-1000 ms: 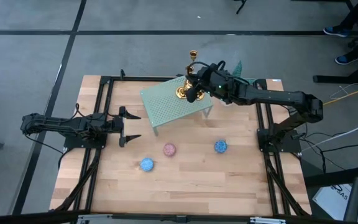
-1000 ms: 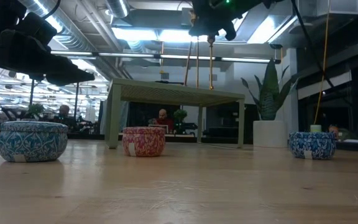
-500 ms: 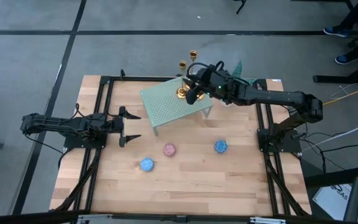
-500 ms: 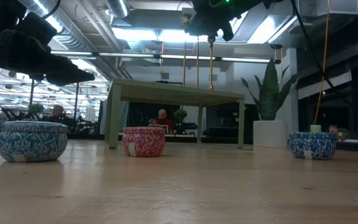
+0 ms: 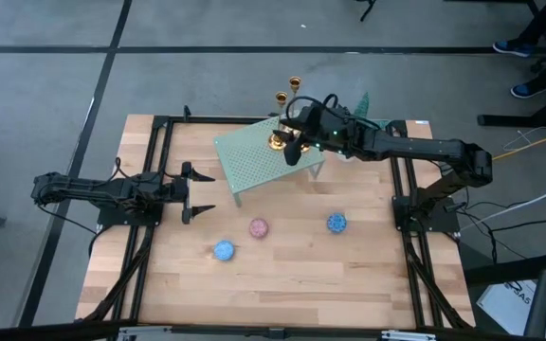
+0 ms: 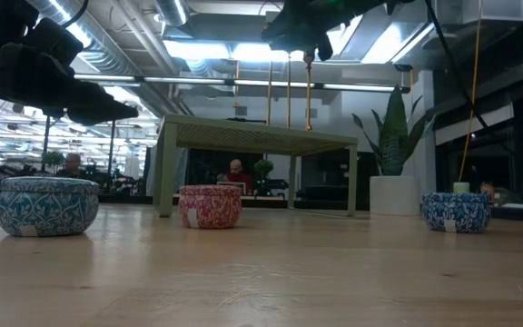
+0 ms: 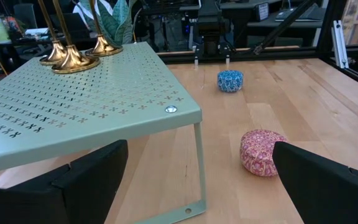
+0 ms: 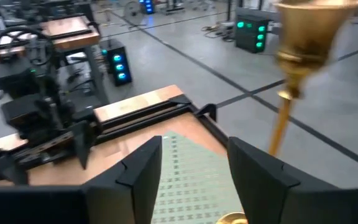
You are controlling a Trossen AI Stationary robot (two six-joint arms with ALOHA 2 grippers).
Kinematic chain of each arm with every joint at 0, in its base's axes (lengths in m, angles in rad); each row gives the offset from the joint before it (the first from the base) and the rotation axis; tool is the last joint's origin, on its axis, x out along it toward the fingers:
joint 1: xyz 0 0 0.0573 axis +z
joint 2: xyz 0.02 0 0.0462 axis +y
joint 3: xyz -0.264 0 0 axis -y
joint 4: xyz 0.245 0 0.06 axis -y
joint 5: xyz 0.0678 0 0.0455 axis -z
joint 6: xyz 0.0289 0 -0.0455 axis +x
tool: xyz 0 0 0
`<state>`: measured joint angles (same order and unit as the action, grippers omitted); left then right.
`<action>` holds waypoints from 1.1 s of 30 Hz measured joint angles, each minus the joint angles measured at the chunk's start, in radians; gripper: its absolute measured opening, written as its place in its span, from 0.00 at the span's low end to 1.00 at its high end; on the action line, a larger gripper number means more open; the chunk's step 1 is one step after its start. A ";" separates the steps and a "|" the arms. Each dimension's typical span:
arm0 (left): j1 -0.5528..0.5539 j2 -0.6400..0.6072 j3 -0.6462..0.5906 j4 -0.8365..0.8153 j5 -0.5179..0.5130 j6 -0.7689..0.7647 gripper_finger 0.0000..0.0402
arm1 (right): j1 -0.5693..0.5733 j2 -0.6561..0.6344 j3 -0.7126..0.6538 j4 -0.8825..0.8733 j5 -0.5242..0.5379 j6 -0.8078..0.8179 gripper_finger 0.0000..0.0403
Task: Pick & Place candle stick holders
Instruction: Put the blue scented candle on the shelf
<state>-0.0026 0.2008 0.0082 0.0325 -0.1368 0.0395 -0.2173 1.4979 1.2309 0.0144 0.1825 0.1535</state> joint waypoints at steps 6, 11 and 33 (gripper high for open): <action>0.000 0.000 0.000 0.000 0.000 0.000 1.00 | 0.005 0.000 0.000 0.000 -0.093 -0.003 0.55; 0.000 0.000 0.000 0.000 0.000 0.000 1.00 | 0.038 0.000 0.000 0.000 -0.097 -0.050 0.62; 0.000 0.000 0.000 0.000 0.000 0.000 1.00 | 0.064 -0.001 0.000 -0.045 -0.044 -0.101 0.69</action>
<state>-0.0027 0.2006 0.0082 0.0326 -0.1368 0.0395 -0.1535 1.4971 1.2308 -0.0309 0.1383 0.0521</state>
